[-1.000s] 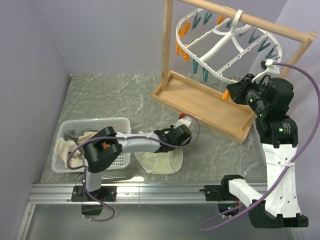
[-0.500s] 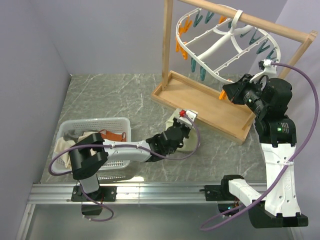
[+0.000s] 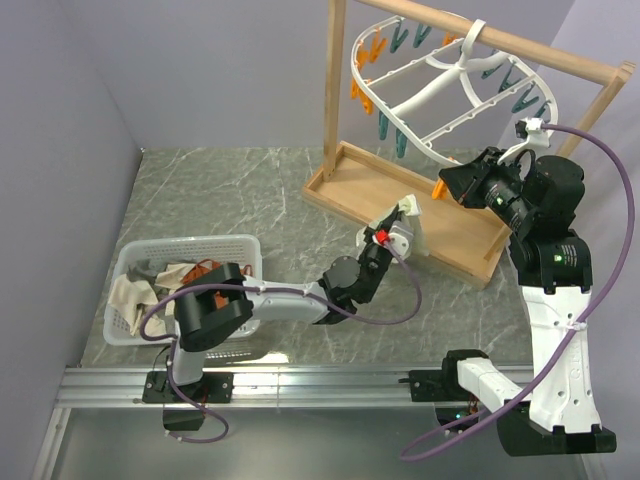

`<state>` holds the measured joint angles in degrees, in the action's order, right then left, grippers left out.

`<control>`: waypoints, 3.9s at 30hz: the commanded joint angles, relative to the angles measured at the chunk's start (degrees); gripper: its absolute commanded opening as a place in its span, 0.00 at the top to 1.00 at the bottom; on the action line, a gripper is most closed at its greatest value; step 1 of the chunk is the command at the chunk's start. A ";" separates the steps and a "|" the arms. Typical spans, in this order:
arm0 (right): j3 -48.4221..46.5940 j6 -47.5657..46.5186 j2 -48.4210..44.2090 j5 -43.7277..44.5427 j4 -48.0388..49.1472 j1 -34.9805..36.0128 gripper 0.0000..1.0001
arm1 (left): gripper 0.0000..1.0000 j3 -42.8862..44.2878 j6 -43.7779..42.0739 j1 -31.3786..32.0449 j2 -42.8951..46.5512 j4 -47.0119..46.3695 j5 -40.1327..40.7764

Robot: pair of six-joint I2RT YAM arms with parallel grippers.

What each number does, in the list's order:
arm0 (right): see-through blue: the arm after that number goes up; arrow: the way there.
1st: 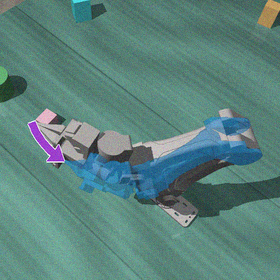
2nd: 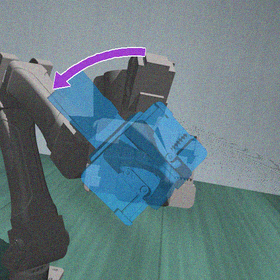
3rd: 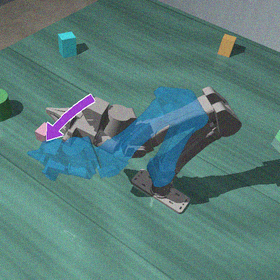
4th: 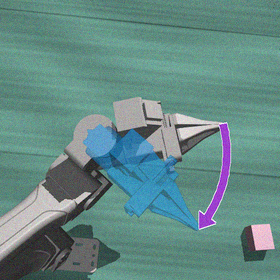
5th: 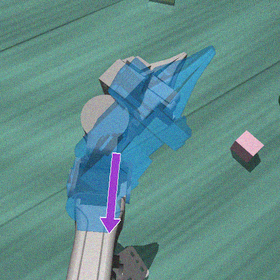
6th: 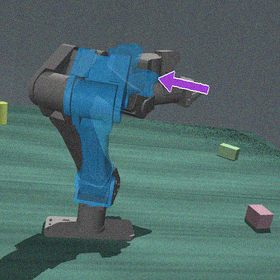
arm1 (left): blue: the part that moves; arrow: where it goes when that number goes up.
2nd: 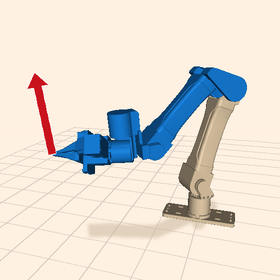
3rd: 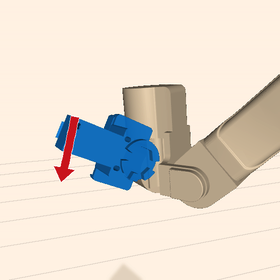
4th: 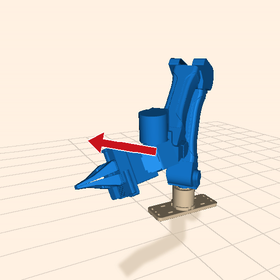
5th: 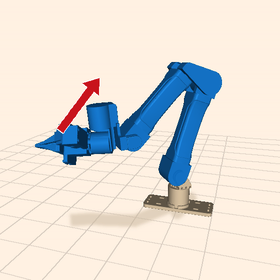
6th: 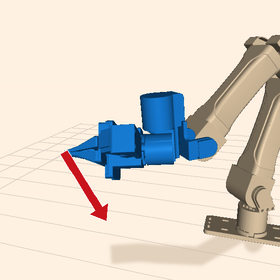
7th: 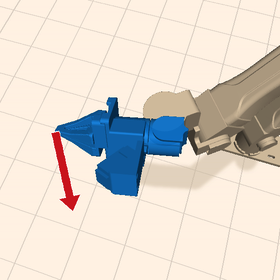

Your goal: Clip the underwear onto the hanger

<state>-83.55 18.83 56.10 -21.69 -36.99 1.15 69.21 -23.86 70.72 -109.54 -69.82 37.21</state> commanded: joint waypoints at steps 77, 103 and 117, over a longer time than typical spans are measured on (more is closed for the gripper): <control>14.11 12.28 -8.81 -2.21 15.90 0.43 1.00 | 1.00 17.10 4.96 3.99 -3.75 -0.40 1.72; 13.59 11.76 -8.90 -2.92 14.67 0.43 0.57 | 1.00 19.47 5.14 3.99 -4.98 0.83 1.11; 12.45 10.79 -9.16 -1.78 13.53 0.35 0.40 | 0.82 18.51 6.45 3.99 -4.28 2.67 1.37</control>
<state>-69.93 30.52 47.62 -23.59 -23.44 1.26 86.17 -19.20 74.17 -114.63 -67.22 39.09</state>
